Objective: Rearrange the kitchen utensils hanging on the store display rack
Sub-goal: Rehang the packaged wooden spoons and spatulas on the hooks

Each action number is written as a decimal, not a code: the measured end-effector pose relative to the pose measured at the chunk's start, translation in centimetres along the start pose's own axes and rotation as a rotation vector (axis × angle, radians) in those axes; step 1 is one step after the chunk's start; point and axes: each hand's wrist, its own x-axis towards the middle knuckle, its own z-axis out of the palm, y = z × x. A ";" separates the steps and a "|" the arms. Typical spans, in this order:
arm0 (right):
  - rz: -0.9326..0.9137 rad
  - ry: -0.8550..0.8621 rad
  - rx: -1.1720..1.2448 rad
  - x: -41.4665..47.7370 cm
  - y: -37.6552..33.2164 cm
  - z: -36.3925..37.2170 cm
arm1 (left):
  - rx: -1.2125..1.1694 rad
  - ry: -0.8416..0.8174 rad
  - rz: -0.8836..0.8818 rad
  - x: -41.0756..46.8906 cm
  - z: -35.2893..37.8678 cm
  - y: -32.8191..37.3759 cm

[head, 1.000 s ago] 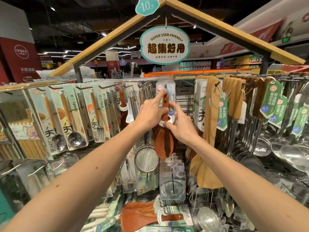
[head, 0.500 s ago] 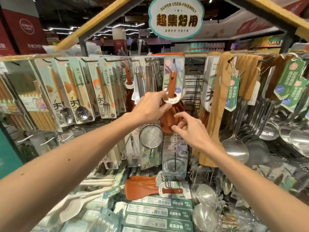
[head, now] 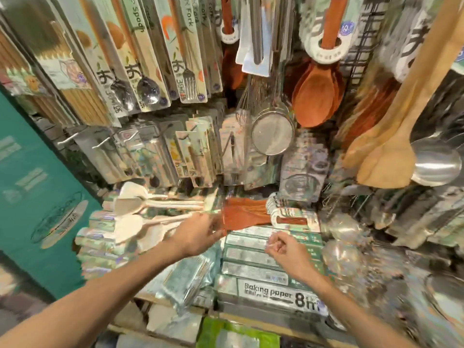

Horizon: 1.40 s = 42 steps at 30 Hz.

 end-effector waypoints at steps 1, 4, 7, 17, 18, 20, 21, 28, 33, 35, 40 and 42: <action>0.050 -0.012 0.034 0.7 0.3 1.0 | -0.027 -0.020 -0.026 0.6 1.2 -0.8; 0.206 0.001 0.120 3.8 0.9 3.2 | -0.123 -0.028 -0.062 3.5 4.5 -2.3; 0.319 0.070 0.220 9.0 2.0 5.6 | -0.120 -0.052 -0.057 8.9 8.1 -3.7; 0.699 0.292 0.677 16.6 4.3 7.8 | 0.068 -0.138 0.174 23.2 15.6 -3.3; 0.703 0.288 0.728 16.9 4.5 7.7 | 0.099 -0.172 0.194 23.8 16.2 -3.2; 0.710 0.286 0.855 17.4 4.4 7.7 | 0.171 -0.211 0.220 24.6 17.2 -3.1; 0.712 0.291 0.913 17.8 4.4 7.7 | 0.201 -0.210 0.223 24.9 17.6 -3.0; 0.761 0.210 0.838 20.1 6.1 7.1 | 0.348 -0.170 0.254 26.1 18.8 -2.9; 0.761 0.188 0.851 20.0 7.0 7.2 | 0.438 -0.065 0.284 26.2 19.4 -2.6; 0.752 0.182 0.861 20.0 7.2 7.1 | 0.482 -0.006 0.307 26.0 20.0 -2.1; 0.735 0.190 0.860 20.0 7.9 7.6 | 0.583 0.025 0.354 26.0 20.1 -1.2; 0.712 0.195 0.853 19.9 8.1 7.7 | 0.621 0.050 0.376 25.7 19.7 -0.8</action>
